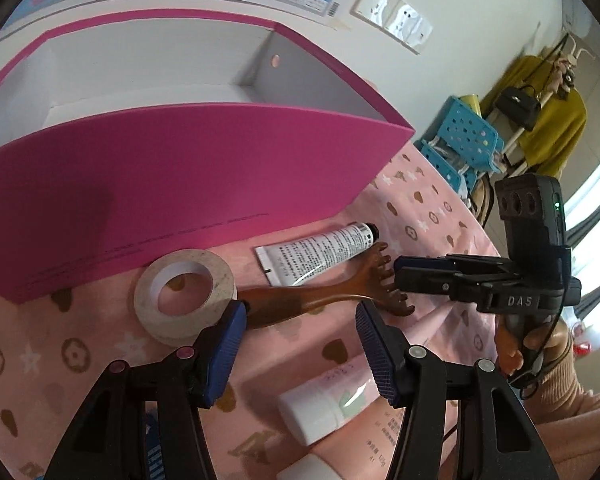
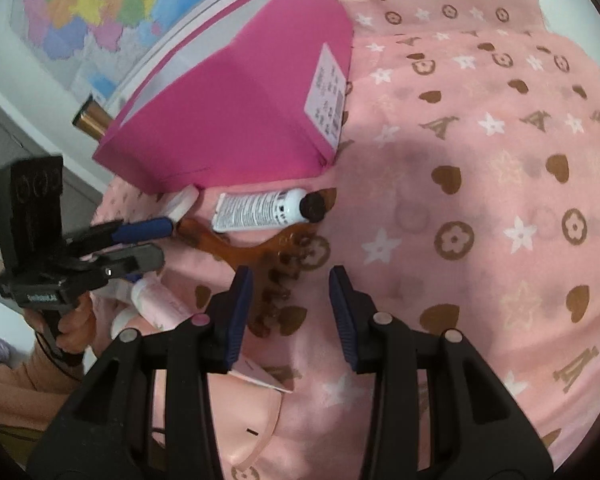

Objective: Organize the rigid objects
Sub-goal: 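Move the right gripper back toward the tape roll and tubes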

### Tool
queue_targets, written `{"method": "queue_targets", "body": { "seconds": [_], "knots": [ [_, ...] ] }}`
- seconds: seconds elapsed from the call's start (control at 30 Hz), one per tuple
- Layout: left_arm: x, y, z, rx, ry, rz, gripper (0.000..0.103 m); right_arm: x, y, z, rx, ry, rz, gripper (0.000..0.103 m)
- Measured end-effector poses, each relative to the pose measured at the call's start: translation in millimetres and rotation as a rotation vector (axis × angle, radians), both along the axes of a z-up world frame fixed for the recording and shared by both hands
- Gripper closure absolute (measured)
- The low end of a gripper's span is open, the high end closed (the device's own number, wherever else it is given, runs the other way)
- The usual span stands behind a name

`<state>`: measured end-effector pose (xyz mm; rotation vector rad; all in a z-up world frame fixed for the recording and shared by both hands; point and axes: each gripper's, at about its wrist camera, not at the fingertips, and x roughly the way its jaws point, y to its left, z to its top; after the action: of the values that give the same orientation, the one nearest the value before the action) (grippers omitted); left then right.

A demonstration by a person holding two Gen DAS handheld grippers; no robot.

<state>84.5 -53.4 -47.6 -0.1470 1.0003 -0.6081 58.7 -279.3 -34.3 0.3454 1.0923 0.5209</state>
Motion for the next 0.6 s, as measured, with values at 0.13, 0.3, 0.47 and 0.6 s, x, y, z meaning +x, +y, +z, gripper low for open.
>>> {"method": "queue_targets", "body": {
  "seconds": [0.13, 0.3, 0.47, 0.6],
  "knots": [
    [-1, 1, 0, 0.005, 0.004, 0.013, 0.044, 1, 2, 1, -0.009, -0.011, -0.006, 0.061],
    [-1, 3, -4, 0.01, 0.013, 0.034, 0.044, 4, 8, 2, -0.034, -0.023, -0.001, 0.061],
    [-4, 10, -5, 0.004, 0.025, 0.059, 0.044, 7, 18, 3, -0.095, -0.045, 0.028, 0.061],
    [-5, 11, -9, 0.02, 0.048, 0.069, 0.044, 9, 28, 3, -0.144, -0.066, 0.056, 0.061]
  ]
}}
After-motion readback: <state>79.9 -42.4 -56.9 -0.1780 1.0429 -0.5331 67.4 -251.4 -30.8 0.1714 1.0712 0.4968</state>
